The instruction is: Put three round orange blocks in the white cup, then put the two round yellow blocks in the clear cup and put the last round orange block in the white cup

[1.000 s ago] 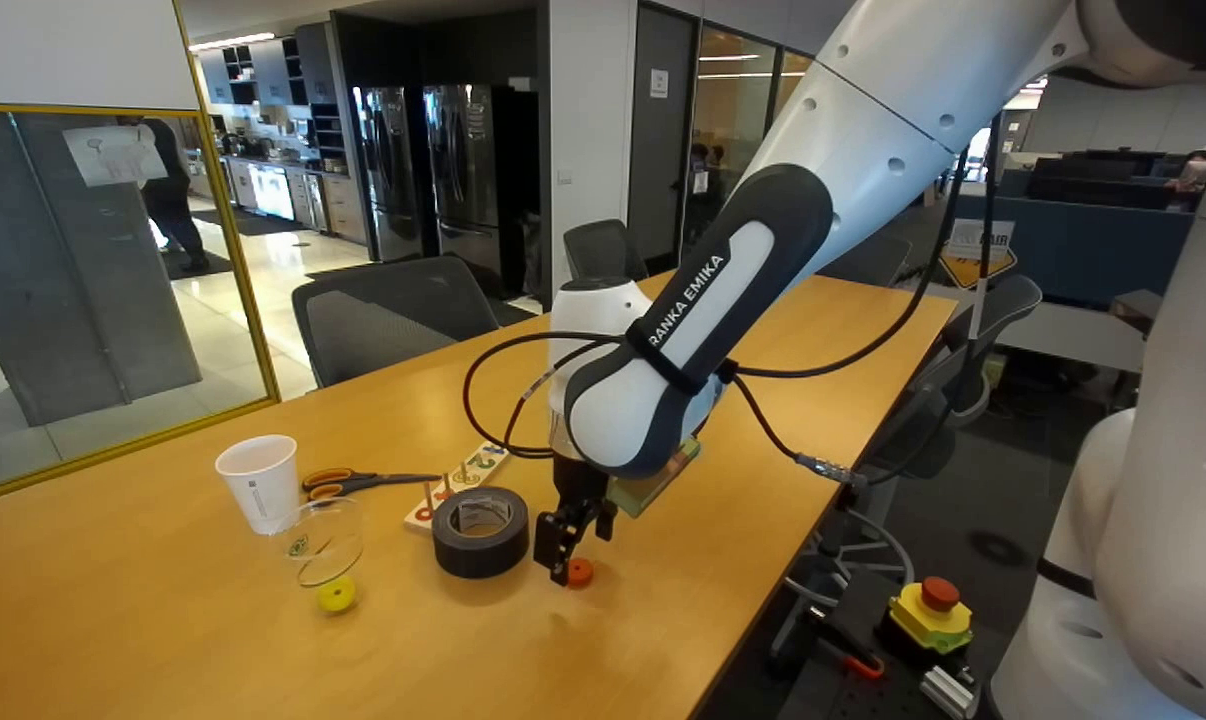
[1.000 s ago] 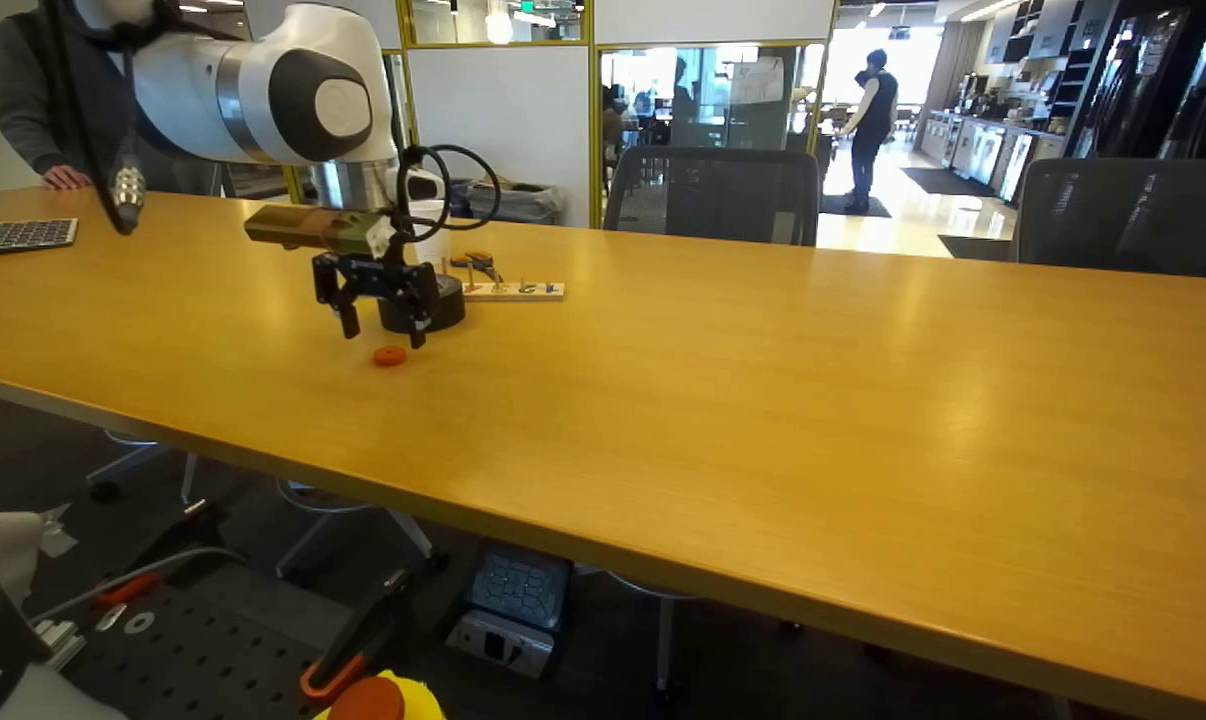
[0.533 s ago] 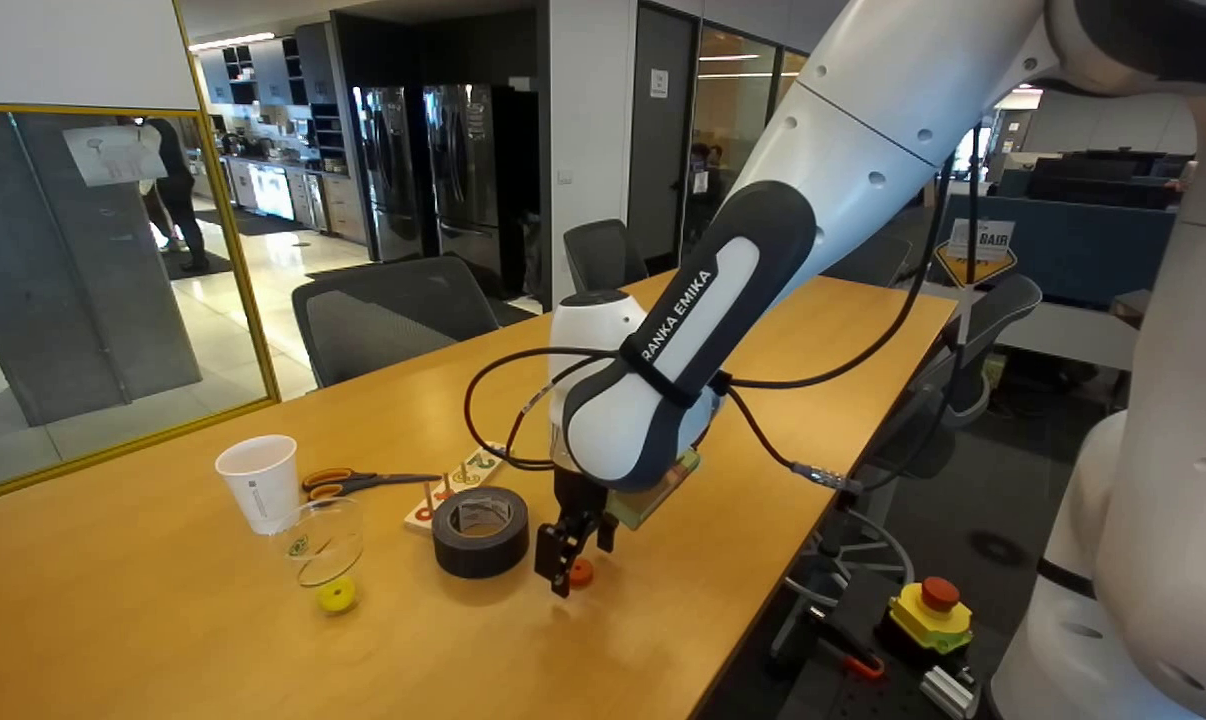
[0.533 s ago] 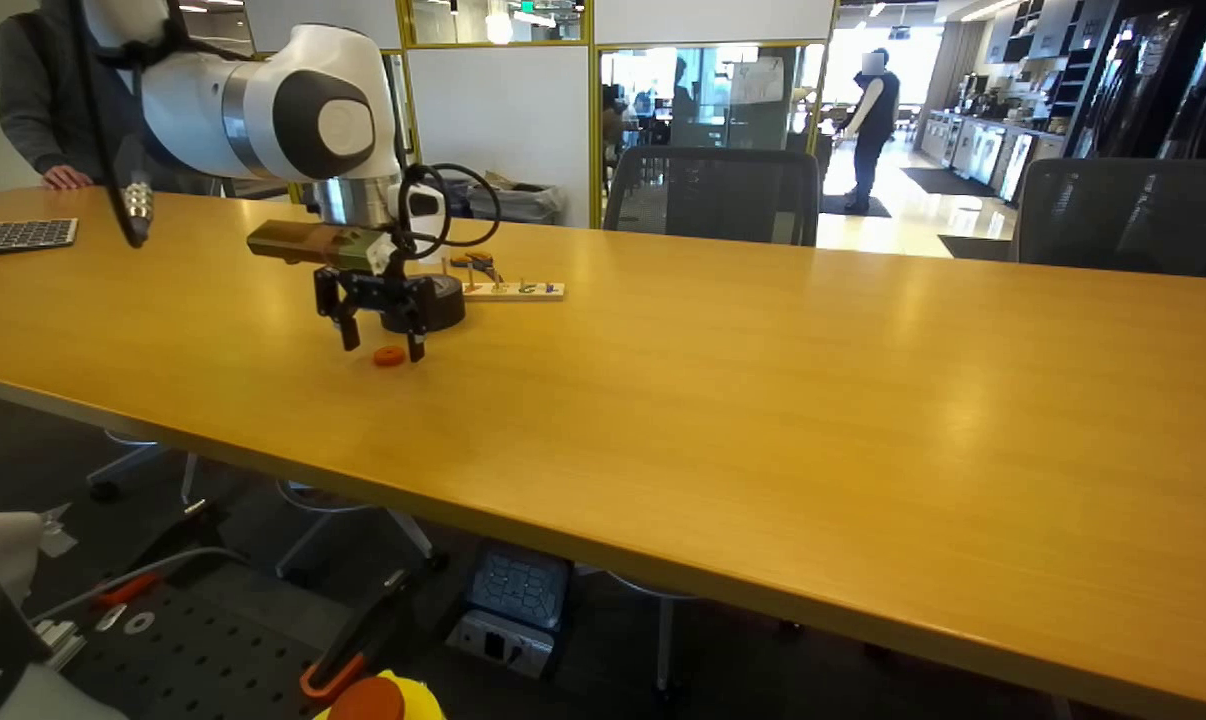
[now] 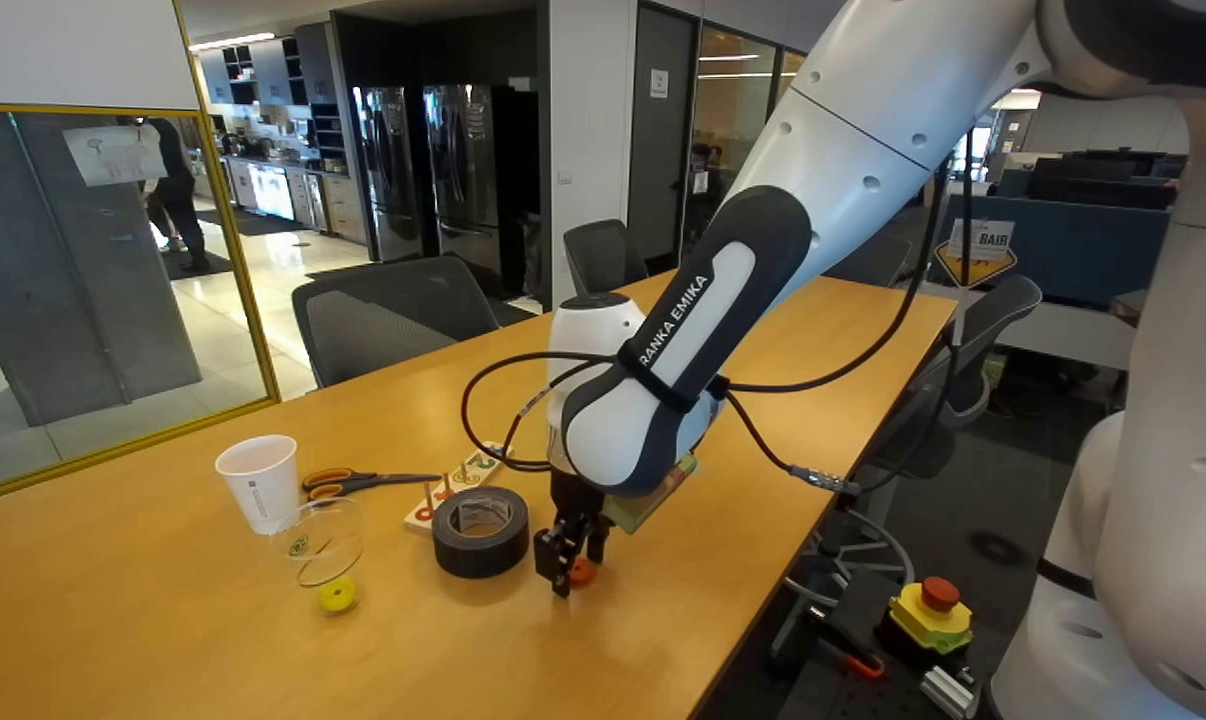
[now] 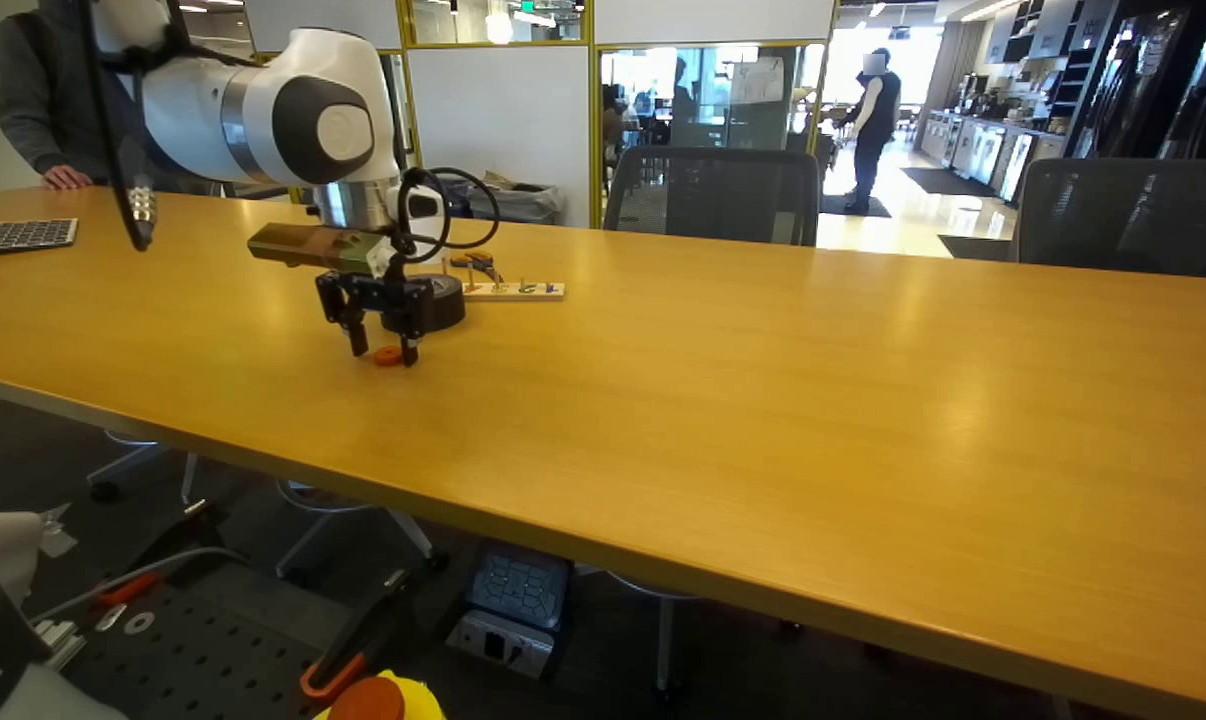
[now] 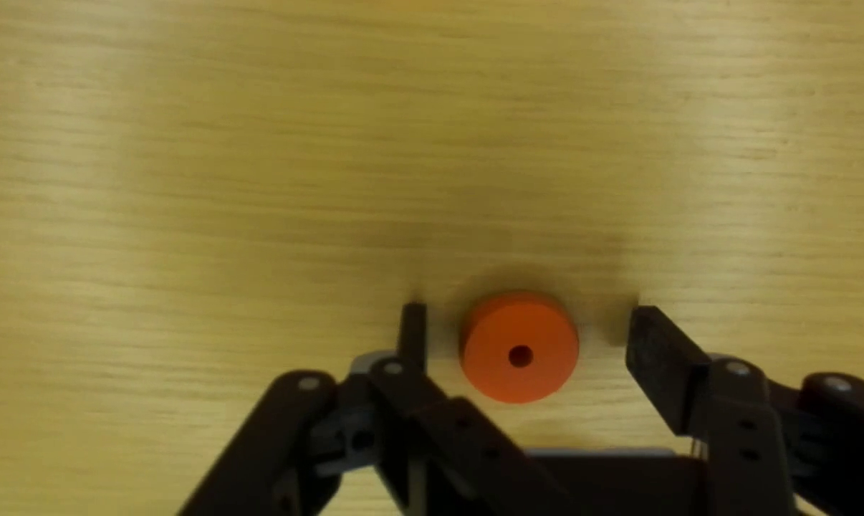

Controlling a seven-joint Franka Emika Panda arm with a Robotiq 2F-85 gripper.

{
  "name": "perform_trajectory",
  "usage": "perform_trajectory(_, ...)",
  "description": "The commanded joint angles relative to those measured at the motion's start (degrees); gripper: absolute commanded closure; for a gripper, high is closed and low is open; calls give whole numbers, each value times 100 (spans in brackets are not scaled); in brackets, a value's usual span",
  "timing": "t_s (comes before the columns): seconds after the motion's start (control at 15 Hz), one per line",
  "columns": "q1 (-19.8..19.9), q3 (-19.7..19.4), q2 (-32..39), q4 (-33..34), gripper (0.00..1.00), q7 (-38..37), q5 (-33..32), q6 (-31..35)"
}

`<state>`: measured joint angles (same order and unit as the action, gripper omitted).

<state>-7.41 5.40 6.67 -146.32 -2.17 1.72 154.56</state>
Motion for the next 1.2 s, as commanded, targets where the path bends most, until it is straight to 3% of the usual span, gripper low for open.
perform_trajectory(0.0,53,89,-26,-20,58,127,135,217)
perform_trajectory(0.2,52,80,-45,-13,80,90,96,236)
perform_trajectory(0.53,-39,-8,-83,431,78,-254,-428,31)
perform_trajectory(0.8,-154,-21,-87,1276,78,-661,-1189,-375)
perform_trajectory(1.13,-360,208,360,2566,78,-650,-1249,-441)
